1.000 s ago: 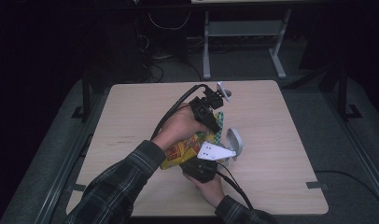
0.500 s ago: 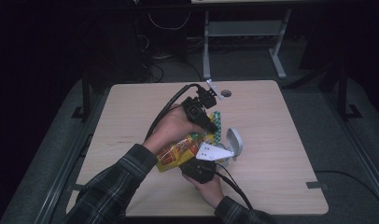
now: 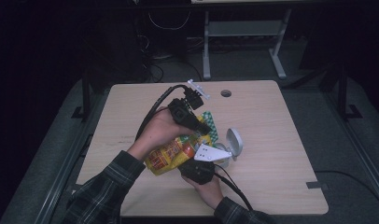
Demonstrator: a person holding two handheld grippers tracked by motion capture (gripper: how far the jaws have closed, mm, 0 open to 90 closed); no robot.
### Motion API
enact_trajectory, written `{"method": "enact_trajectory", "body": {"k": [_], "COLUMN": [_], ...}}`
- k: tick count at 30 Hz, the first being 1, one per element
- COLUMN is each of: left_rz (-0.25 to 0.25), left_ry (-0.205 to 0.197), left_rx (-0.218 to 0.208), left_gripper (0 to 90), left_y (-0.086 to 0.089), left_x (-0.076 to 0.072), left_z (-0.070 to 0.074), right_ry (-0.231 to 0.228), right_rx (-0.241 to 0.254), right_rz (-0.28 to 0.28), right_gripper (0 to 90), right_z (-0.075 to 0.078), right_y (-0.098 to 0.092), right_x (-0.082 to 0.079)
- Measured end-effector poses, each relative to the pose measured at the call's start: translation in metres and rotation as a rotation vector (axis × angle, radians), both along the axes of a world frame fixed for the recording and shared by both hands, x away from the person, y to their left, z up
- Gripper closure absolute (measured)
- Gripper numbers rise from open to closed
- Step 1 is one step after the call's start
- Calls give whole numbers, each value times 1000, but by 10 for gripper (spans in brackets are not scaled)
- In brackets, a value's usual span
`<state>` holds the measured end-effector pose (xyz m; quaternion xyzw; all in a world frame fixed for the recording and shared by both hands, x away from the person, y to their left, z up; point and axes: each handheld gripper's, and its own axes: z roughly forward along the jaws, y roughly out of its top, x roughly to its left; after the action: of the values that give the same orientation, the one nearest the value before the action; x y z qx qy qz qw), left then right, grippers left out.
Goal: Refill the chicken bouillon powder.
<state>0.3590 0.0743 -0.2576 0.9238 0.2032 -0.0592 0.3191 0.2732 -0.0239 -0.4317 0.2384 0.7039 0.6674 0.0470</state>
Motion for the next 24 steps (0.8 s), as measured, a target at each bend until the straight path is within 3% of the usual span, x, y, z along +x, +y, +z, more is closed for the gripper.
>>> {"method": "enact_trajectory", "body": {"k": [8,14,24], "left_rz": [-1,-5,75], "left_ry": [-15,-78,-172], "left_rx": [-148,-237,-390], "left_gripper": [900,900,900], "left_y": [37,67,113], "left_x": [-9,-17,-25], "left_z": [2,1,-16], "right_ry": [9,1,-29], "right_rx": [-11,-27,-79], "right_rz": [-15,-34,-64], "right_gripper": [899,899,898], "right_z": [-4,-5,-4], "right_y": [1,-1,-2], "right_x": [1,1,-5]}}
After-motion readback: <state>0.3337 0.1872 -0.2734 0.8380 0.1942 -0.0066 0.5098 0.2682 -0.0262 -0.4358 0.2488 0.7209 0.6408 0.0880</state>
